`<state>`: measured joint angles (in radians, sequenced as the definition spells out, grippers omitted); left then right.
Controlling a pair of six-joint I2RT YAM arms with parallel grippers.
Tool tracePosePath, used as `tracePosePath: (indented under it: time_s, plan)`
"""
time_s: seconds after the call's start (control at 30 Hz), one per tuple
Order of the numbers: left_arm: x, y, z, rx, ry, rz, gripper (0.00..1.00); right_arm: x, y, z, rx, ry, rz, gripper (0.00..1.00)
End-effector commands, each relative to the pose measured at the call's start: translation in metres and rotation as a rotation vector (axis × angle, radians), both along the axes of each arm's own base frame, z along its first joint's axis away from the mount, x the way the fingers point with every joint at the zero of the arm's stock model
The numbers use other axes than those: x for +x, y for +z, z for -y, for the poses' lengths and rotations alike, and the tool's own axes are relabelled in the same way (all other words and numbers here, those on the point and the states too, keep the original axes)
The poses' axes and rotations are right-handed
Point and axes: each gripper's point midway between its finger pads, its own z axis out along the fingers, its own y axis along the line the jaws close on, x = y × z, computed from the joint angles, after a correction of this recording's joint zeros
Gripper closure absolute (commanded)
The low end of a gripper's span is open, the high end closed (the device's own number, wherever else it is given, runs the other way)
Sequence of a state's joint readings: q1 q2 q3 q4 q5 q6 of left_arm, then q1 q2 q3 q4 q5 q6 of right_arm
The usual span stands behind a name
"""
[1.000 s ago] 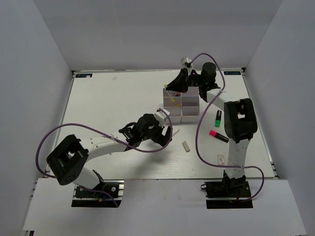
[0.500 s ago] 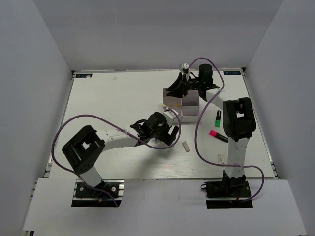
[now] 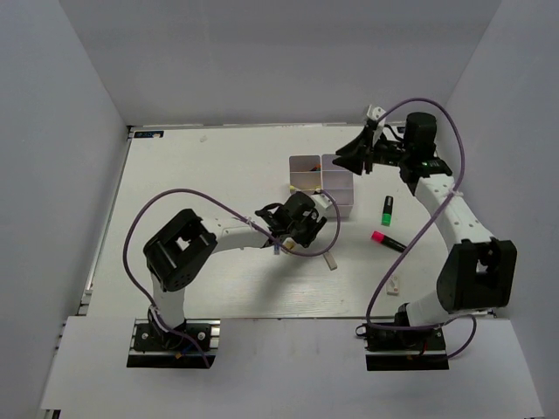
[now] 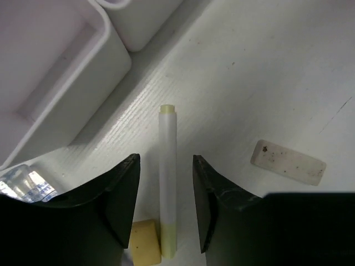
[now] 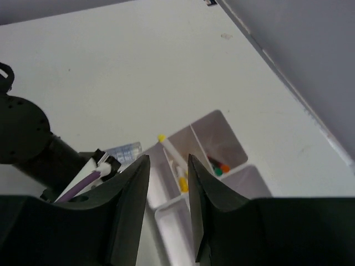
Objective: Sort the stationery into containers
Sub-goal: Pick up the pen from the center of the board, then place the pen in the storage box.
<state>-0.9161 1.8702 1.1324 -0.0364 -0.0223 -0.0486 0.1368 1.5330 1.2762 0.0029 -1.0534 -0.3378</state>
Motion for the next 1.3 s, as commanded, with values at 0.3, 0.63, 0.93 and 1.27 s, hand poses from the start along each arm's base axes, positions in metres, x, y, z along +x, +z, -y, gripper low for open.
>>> tracePosePath:
  time_s: [0.3,0.63,0.93,1.27]
  plan:
    - [-0.017,-0.028,0.007,0.157,-0.022,-0.053,0.52,-0.047,-0.037,0.045,-0.039,-0.158,-0.147,0.57]
    - [-0.039,-0.033,0.01,0.168,-0.03,-0.092,0.96,-0.073,-0.033,0.058,-0.048,-0.196,-0.121,0.41]
    - [-0.015,0.105,0.03,-0.189,0.039,0.11,1.0,-0.073,-0.058,0.099,-0.092,-0.449,-0.217,0.21]
    - [0.057,0.177,-0.001,-0.386,0.293,0.333,1.0,-0.087,-0.064,0.106,-0.061,-0.462,-0.2,1.0]
